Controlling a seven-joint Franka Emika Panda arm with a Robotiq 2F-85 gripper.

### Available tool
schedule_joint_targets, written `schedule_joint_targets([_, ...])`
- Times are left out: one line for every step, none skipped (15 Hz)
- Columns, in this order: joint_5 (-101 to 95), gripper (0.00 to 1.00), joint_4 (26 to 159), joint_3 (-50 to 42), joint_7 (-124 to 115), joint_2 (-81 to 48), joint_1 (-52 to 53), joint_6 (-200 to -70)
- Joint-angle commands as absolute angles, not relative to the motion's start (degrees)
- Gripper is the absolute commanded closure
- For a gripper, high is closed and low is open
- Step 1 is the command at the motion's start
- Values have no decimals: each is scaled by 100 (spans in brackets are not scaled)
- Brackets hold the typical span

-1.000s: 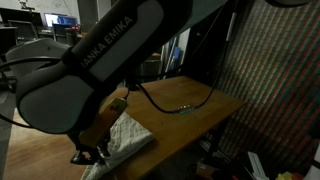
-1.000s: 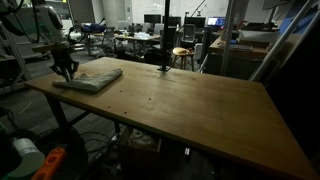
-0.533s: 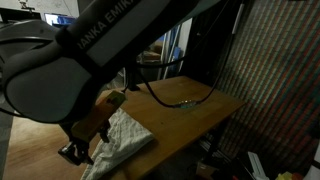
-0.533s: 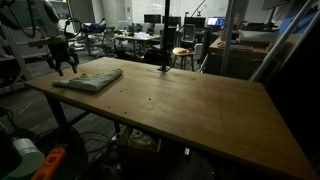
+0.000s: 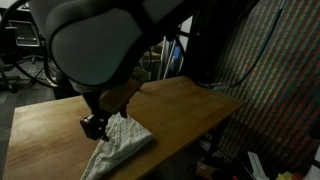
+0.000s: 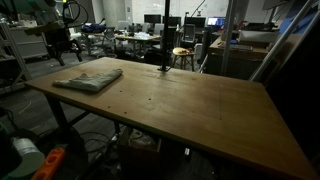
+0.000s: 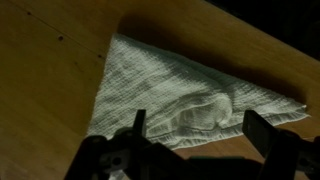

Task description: Fold the towel twice diagonally

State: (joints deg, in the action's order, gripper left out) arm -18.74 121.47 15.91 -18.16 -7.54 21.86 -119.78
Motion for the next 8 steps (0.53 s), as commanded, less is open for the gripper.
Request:
schedule_joint_targets([-1704,0,13050,1544,-1530,337,1902,-12439])
schedule_joint_targets([-1616,0,13254,1525,-1435,593,1818,-12613])
schedule_joint_targets([-1562,0,13397,1482,-1434,778,1727,-12753])
schedule_joint_targets([-1435,0,13591,1454,-1455,1003,1661,-12863])
schedule_joint_targets([-1309,0,13714,1401,-1507,1190,1579,-12942])
schedule_joint_targets([-1239,0,13889,1372,-1570,1402,1517,-12984])
schedule_joint_targets([-1189,0,13980,1326,-1665,1552,1422,-12994])
schedule_joint_targets([-1102,0,14127,1291,-1676,1744,1358,-12988])
